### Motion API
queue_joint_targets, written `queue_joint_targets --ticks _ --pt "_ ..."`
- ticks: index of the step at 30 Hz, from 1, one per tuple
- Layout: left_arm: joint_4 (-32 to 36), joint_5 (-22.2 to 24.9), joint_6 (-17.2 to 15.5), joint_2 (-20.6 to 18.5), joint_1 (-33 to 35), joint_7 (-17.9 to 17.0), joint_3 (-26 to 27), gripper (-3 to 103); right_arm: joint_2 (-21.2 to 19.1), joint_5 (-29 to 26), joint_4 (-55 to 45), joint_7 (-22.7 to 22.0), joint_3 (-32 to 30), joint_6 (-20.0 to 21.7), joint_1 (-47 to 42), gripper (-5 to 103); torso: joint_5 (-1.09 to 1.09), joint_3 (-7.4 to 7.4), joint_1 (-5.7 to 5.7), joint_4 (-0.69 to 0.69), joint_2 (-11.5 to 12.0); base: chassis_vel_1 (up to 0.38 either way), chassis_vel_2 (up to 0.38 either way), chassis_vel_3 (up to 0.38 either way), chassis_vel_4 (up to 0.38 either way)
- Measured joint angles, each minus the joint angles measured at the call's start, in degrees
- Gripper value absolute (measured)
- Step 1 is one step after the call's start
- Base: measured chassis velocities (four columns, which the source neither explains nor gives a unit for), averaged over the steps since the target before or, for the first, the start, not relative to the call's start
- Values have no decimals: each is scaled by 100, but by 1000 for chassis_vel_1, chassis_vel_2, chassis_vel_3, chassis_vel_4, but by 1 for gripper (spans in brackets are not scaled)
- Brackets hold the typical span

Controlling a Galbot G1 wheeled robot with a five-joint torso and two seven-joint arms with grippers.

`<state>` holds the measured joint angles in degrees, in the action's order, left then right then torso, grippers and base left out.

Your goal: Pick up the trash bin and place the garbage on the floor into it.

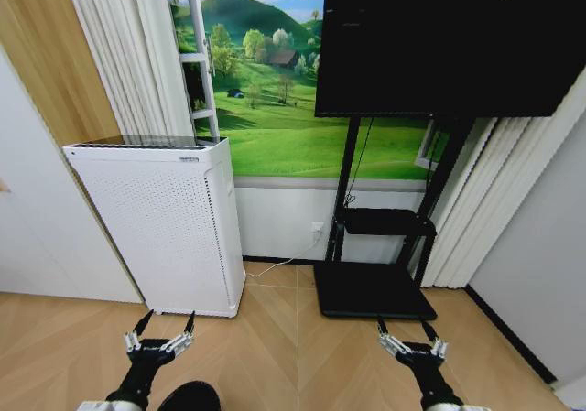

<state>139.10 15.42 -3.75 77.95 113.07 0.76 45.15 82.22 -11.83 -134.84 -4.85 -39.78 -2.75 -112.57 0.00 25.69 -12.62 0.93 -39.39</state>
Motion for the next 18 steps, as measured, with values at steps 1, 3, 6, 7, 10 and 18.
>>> queue_joint_targets --ticks 1,3,6,7,10,18 --pt "0 0 0 0 0 0 0 100 0 0 0 0 0 0 0 100 0 -3 2 0 5 0 0 0 0" --pt "0 0 0 0 0 0 0 100 0 0 0 0 0 0 0 100 0 -6 4 0 9 0 0 0 0" --pt "0 0 0 0 0 0 0 100 0 0 0 0 0 0 0 100 0 -11 8 0 17 0 0 0 0" --pt "0 0 0 0 0 0 0 100 0 0 0 0 0 0 0 100 0 -13 10 0 20 0 0 0 0" --pt "0 0 0 0 0 0 0 100 0 0 0 0 0 0 1 100 0 -16 11 0 26 0 0 0 0" --pt "0 0 0 0 -1 0 0 100 0 0 0 0 0 0 1 100 0 -24 16 0 41 47 -38 -40 42"
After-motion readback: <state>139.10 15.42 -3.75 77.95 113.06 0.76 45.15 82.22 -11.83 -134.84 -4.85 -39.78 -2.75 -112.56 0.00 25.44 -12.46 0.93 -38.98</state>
